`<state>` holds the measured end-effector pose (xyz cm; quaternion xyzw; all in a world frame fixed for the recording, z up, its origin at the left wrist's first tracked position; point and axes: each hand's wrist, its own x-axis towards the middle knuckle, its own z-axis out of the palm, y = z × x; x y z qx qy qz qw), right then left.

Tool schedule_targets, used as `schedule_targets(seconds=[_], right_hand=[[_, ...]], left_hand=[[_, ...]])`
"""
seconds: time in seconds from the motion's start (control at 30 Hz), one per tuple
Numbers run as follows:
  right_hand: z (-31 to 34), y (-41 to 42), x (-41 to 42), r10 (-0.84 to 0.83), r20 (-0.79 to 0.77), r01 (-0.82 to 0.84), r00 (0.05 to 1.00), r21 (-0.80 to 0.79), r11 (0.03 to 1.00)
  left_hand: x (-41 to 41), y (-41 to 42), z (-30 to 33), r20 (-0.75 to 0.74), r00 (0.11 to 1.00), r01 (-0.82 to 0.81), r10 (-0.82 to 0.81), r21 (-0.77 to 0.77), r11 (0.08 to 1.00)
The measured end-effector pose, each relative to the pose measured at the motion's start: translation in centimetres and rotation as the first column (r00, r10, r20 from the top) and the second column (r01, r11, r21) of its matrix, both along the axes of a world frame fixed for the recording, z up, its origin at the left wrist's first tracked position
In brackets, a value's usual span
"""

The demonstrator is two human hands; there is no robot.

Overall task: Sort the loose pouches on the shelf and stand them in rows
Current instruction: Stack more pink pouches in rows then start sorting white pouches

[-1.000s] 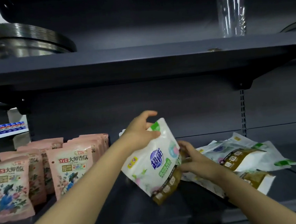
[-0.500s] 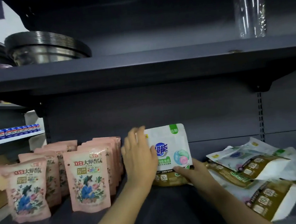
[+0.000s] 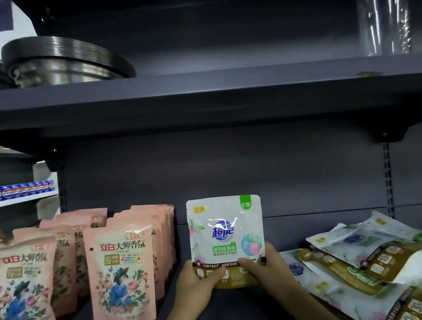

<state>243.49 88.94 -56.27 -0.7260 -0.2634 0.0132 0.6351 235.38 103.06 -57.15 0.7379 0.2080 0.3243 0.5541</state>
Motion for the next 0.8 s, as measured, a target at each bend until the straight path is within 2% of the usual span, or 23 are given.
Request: schedule_targets(seconds=[0.2, 0.33, 0.5, 0.57, 0.7, 0.8], right_hand=[[0.0, 0.8, -0.4, -0.123, 0.06, 0.127, 0.991, -0.068, 0.99], [-0.1, 0.6, 0.0, -0.171, 0.006, 0.171, 0.985, -0.04, 0.985], [-0.5, 0.7, 0.7, -0.207, -0.089, 0.204, 0.974, -0.042, 0.978], [-1.2, 1.1, 1.3, -0.185, -0.131, 0.18, 0.974, -0.05, 0.982], [-0.8, 1.1, 0.7, -0.054, -0.206, 0.051, 0.977, -0.018, 0.999], [-0.7, 0.8, 0.9, 0.004, -0.149, -0.007, 0.989, -0.023, 1.0]], left_hand=[[-0.2, 0.4, 0.5, -0.086, 0.996, 0.01, 0.004, 0.164, 0.986], [0.3, -0.1, 0.3, -0.111, 0.994, 0.014, 0.011, 0.22, 0.975], [0.8, 0.2, -0.3, -0.088, 0.995, -0.022, 0.042, 0.22, 0.975], [1.0, 0.4, -0.6, -0.078, 0.995, -0.049, 0.066, 0.193, 0.98], [1.2, 0.7, -0.5, -0.057, 0.998, 0.027, -0.029, -0.037, 0.999], [1.5, 0.8, -0.5, -0.052, 0.994, 0.092, -0.097, -0.093, 0.991]])
